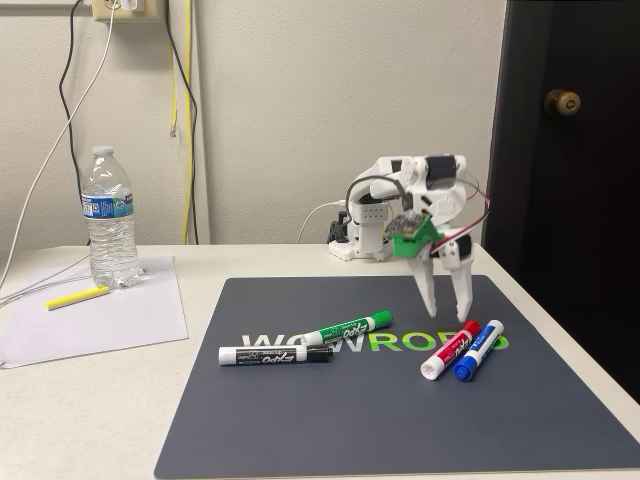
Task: Pick up the red marker.
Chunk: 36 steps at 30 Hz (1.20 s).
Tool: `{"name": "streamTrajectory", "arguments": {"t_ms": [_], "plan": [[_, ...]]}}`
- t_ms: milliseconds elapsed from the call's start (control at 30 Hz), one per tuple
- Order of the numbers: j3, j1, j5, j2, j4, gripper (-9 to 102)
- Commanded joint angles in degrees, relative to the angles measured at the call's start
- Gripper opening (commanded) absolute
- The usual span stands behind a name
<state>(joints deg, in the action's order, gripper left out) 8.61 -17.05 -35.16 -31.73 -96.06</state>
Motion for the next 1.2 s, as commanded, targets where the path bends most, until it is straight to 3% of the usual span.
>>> {"name": "streamTrajectory", "arguments": {"t_ms": [0,633,933,1100,1167], "plan": [[-2.46,0.62,-1.58,-0.26,1.58,21],[-2.46,-0.18,-2.02,4.66,6.33,20],[-2.99,-0.35,-1.85,5.27,6.59,10],[-21.27,-0.35,-1.41,15.03,0.79,6],[-21.88,-0.35,-1.41,15.47,0.44,5]]}}
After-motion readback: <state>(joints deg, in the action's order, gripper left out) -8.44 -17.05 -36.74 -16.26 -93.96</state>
